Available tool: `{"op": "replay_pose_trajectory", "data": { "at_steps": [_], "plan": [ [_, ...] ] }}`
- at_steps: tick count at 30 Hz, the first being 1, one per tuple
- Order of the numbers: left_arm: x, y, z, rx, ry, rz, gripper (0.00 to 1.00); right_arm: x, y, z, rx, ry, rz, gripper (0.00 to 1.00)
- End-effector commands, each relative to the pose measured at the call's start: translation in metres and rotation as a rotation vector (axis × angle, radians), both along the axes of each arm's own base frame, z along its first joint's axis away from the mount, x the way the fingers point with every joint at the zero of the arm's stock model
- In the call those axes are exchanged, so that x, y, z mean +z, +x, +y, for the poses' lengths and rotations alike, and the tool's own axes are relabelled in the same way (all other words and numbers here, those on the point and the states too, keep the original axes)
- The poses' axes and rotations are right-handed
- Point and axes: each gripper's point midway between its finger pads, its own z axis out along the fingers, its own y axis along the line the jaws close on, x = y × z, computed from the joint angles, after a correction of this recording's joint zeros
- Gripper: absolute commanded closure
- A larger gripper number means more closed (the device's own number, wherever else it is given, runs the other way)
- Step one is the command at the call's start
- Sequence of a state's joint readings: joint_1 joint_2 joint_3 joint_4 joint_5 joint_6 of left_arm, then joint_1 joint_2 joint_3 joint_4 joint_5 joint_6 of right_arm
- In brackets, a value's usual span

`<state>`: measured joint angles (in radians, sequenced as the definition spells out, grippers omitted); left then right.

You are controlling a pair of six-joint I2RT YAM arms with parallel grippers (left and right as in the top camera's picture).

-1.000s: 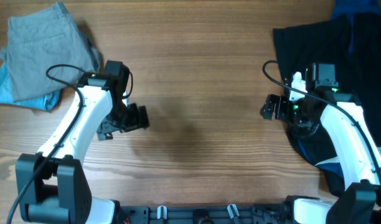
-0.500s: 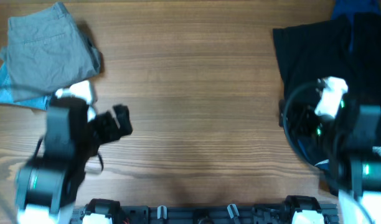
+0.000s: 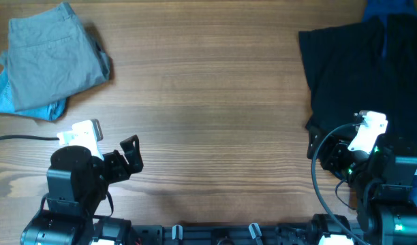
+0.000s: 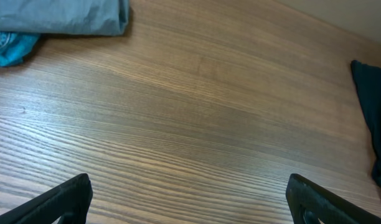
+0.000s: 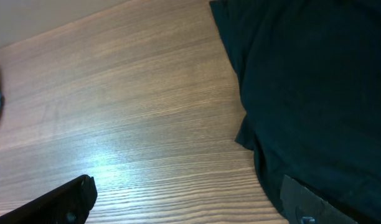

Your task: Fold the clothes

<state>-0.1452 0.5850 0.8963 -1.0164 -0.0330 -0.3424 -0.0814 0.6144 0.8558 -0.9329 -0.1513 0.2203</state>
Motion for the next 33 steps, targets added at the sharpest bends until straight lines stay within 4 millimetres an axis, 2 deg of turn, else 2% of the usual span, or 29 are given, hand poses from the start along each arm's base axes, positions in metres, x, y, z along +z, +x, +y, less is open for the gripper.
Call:
{"op": "replay_pose_trajectory", "data": {
  "at_steps": [1,13,17,20,25,33],
  "plan": [
    [0.0,0.0,0.001,0.006,0.004,-0.004,0.0,-0.008,0.001,-0.003,-0.032,0.013,0.031,0.0],
    [0.0,0.0,0.001,0.006,0.004,-0.004,0.0,-0.009,0.001,-0.003,-0.031,0.013,0.034,0.0],
    [0.0,0.0,0.001,0.006,0.004,-0.004,0.0,-0.006,-0.001,-0.004,-0.032,0.003,0.017,0.0],
    [0.0,0.0,0.001,0.006,0.004,-0.004,0.0,0.003,-0.006,-0.001,-0.02,-0.002,-0.031,0.0],
    [0.0,0.0,0.001,0.006,0.004,-0.004,0.0,0.034,-0.016,0.0,0.028,-0.087,-0.278,0.0],
    [0.0,0.0,0.001,0.006,0.004,-0.004,0.0,0.044,-0.001,0.016,0.109,-0.148,-0.78,0.0]
  ]
}}
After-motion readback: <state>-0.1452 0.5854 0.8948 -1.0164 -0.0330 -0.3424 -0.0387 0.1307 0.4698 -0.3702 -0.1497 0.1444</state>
